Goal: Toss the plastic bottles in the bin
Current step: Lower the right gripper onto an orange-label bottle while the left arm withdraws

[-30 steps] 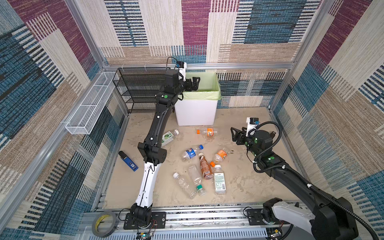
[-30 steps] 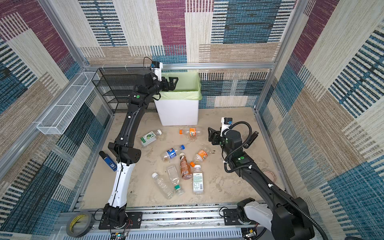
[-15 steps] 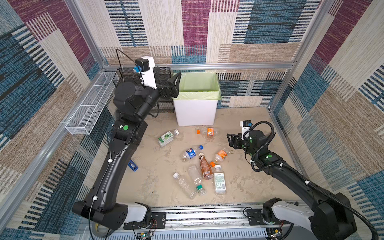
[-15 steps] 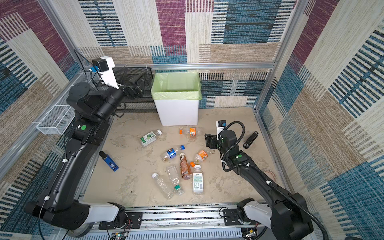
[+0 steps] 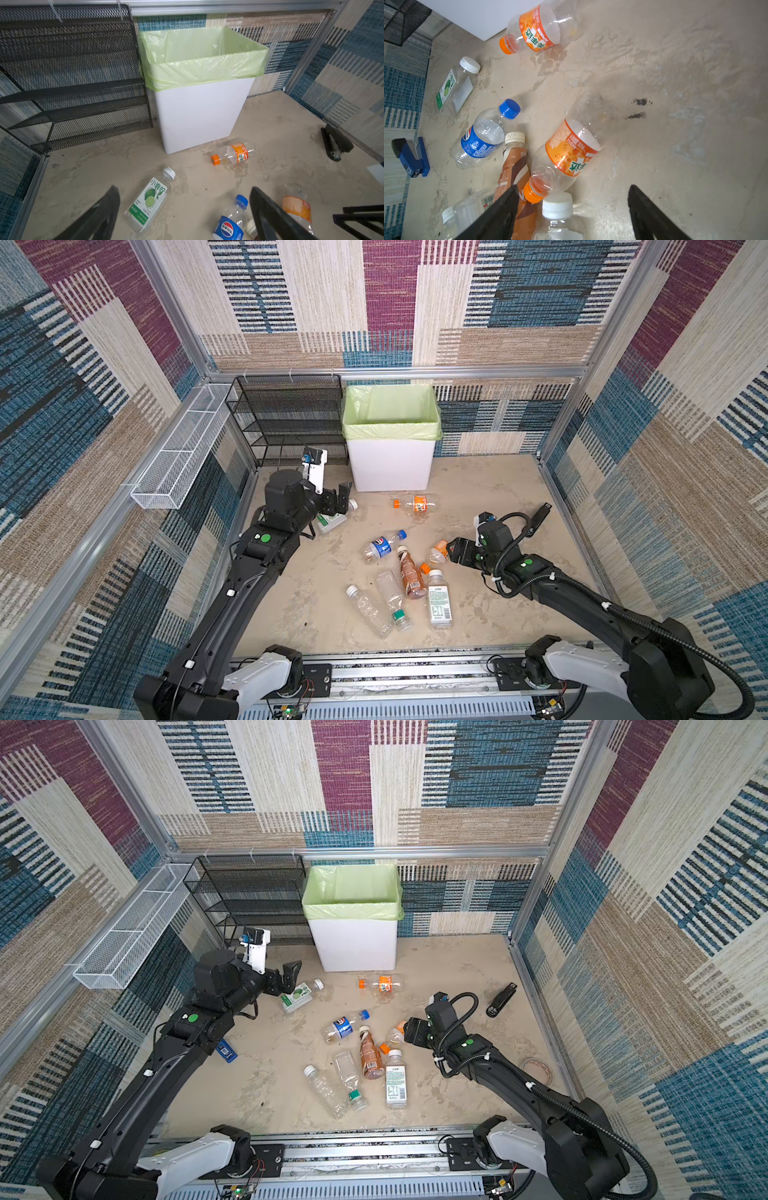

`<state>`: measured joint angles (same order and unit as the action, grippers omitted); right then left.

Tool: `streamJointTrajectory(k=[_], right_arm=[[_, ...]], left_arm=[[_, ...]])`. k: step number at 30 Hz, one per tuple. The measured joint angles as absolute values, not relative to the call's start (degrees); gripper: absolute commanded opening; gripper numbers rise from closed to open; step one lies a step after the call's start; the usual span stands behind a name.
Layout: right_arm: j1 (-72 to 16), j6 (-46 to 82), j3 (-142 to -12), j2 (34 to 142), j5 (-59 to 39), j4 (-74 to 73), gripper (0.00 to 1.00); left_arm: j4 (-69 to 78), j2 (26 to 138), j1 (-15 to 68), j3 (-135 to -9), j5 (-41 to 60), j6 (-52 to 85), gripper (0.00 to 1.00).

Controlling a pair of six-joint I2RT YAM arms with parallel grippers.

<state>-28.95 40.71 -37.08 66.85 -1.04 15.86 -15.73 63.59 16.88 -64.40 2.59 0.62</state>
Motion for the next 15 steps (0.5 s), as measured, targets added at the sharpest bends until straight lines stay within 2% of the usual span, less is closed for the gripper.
streamJointTrajectory(k=[8, 15], right_arm=[[-30.02, 49.91, -38.63, 75.24, -1.98, 12.36, 0.83], [-30.04, 51.79, -42.28, 83.66, -1.74, 9.58, 0.75]], left_arm=[[-14.59, 63.37, 15.64, -59.53, 6.35, 0.27, 0.96], [-13.76, 63.33, 15.49, -58.96, 8.03, 0.34, 0.96]])
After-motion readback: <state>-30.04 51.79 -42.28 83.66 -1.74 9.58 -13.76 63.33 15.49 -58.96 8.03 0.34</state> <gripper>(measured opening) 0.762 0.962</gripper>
